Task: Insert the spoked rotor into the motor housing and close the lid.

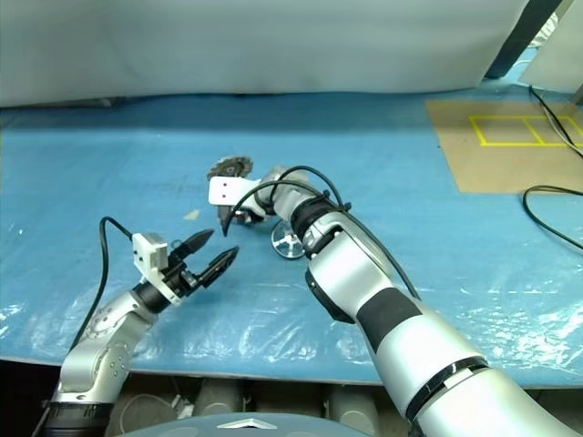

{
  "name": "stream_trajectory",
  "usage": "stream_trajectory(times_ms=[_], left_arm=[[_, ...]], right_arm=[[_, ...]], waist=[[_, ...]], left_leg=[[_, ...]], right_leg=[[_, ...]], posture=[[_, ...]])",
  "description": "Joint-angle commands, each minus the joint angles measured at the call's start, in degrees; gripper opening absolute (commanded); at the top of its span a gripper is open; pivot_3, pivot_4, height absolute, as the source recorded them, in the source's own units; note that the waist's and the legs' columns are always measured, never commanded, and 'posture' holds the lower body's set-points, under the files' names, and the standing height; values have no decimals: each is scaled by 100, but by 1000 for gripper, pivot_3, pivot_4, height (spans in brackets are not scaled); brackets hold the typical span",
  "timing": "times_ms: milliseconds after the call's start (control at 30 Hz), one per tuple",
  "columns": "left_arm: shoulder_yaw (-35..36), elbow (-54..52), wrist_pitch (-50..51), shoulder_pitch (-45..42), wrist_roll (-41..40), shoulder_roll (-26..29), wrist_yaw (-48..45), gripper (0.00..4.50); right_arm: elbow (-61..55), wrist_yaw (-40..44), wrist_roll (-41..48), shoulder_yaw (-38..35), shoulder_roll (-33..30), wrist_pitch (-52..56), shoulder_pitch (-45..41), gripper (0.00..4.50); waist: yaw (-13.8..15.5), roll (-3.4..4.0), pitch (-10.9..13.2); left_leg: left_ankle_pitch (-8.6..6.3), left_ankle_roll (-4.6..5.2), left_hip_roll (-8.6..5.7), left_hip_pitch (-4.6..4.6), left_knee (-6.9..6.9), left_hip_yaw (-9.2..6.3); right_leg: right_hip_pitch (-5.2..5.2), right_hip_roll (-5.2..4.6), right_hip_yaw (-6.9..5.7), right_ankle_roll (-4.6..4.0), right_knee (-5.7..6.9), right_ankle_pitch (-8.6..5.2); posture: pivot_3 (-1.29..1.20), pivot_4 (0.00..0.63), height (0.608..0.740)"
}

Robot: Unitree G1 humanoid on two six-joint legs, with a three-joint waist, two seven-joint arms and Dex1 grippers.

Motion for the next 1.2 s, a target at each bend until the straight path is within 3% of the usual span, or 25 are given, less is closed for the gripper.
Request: stream_trajectory(times_ms=[33,167,300,633,833,1000,1033,1200], left_arm=[[17,-122,-110,-46,-33,-18,5,4500],[145,-82,-54,-96,-196,17,-63,4500],[291,17,-42,-165,-302,94,-119,4500],[469,139,16,-205,-422,251,-265,4500],[475,57,151,-156,-478,279,-326,4500],[443,77,199,-259,-462,277,-322,4500],[431,93,200,-286,-455,278,-330,4500],[517,144,244,-388,-540,324,-376,4500]], right_arm=[[-108,590,82,-83,-55,184,-223,1916],[-472,1832,385,-220,18,902,-316,1916],[-1206,2462,568,-237,181,2143,-188,1916],[-3362,2568,428,679,295,4924,972,1916],[-4191,2673,487,1328,-57,5573,1428,1916],[-4522,2731,561,1649,-271,5518,1448,1916],[-4537,2678,566,1654,-295,5483,1427,2550],[-4520,2779,749,1644,-416,5382,1249,3894]], waist=[[4,0,0],[0,0,0],[-25,0,0],[21,0,0],[28,-1,-1],[29,-1,-1],[30,-1,-1],[33,-1,0]], left_leg=[[0,0,0,0,0,0],[2,5,0,-5,0,0],[-2,38,2,-4,-5,-1],[-1,-1,1,12,-9,-39],[-1,-5,-5,54,-21,-39],[-1,-6,-6,62,-22,-39],[-1,-6,-7,61,-22,-39],[-1,-6,-8,55,-20,-39]], right_leg=[[0,0,0,0,0,0],[-2,0,0,0,-2,0],[-6,2,-1,0,-1,0],[9,3,0,0,-4,0],[38,0,13,3,-7,-1],[44,-1,17,4,-7,-1],[44,0,17,4,-7,-1],[40,-1,18,5,-7,0]], posture=[[0,150,740],[0,150,740],[0,150,740],[0,150,740],[0,150,740],[0,150,740],[0,150,740],[0,150,740]])
